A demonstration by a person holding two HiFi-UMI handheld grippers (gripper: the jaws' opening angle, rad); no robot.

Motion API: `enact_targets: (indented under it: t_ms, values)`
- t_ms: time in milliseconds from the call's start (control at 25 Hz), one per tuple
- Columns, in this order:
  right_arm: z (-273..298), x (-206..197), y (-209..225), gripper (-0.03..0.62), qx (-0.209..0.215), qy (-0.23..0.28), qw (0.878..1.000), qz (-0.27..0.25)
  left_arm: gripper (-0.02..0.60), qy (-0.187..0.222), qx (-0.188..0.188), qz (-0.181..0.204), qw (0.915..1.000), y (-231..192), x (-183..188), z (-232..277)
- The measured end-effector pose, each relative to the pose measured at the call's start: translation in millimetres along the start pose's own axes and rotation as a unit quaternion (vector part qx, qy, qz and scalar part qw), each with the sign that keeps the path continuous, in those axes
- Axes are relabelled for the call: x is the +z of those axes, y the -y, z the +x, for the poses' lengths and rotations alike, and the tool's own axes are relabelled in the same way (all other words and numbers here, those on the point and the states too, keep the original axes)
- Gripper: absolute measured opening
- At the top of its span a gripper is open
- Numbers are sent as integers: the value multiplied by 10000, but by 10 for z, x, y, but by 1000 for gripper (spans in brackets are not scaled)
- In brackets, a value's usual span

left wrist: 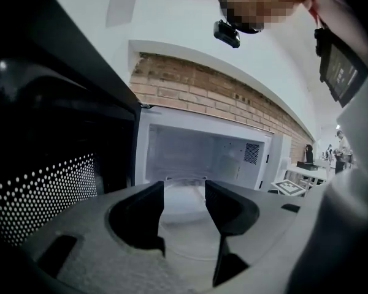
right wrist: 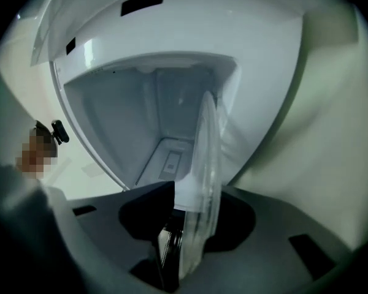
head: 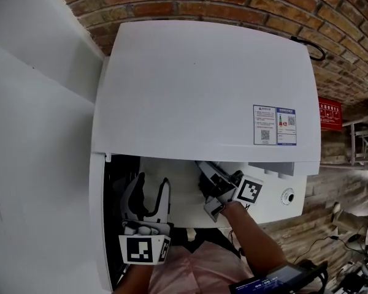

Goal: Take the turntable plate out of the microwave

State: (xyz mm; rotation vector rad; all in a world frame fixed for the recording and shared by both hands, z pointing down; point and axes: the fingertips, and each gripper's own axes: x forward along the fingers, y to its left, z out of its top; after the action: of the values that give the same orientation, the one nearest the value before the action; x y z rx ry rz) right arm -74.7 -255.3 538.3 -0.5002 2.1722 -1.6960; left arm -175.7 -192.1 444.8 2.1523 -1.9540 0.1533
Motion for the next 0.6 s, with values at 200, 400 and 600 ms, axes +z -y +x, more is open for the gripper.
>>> enact_targets:
  t_ms: [200, 400, 600]
  values:
    - [44, -8, 85, 61, -330, 183, 9993, 43, 216, -36, 17, -45, 10000, -29, -21, 3]
    - [51, -28, 143, 39, -403, 505, 9974, 315, 216, -52, 11, -43, 10000, 6, -30, -27]
    - [-20, -49, 115, 29, -368, 397, 9973, 486, 216, -24, 64, -41, 10000, 62, -18, -148]
